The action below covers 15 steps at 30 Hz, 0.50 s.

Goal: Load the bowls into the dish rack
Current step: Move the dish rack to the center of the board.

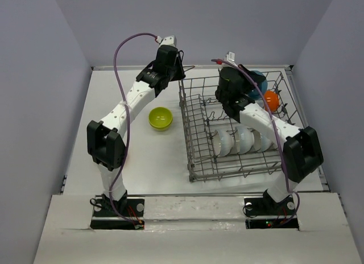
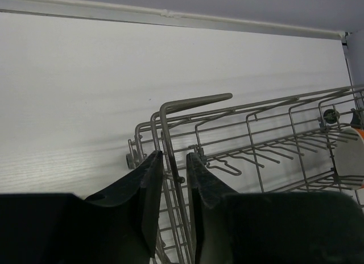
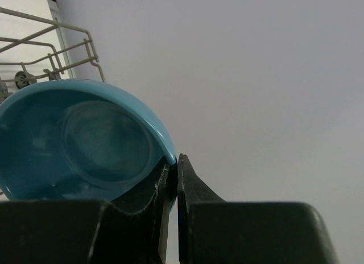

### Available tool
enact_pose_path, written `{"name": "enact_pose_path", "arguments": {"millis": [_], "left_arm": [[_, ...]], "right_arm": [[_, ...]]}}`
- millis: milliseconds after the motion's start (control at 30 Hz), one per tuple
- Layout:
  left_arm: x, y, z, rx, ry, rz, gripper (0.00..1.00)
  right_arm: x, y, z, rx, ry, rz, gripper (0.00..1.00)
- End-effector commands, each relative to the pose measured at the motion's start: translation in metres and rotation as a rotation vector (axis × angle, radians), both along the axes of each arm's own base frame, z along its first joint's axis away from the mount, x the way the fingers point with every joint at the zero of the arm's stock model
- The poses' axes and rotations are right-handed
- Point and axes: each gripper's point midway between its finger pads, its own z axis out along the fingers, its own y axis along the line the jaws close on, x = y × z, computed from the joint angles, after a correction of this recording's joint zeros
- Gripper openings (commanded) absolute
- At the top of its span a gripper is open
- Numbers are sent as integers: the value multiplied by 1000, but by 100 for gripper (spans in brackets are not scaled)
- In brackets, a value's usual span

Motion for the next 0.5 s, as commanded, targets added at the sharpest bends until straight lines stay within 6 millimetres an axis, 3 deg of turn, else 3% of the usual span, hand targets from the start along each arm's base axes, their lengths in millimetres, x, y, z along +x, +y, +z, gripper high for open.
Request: {"name": "enact_pose_path", "arguments": {"millis": [0,167,333,467], "left_arm": [[-3,1,32,-24,-75,-27,29],[-5,0,34,-24,-79,-43,16],[-7,-2,33,-25,-75,-55,2],[-10,-2,37,-32,-80,-62,0]], "right_arm": [[-1,-10,-2,8,-2,-55,1],[1,-30,-17,-8,28,-109,1],[2,-37,-23,-14,40,-123,1],[2,-40,-32,-27,65,-131,1]]}}
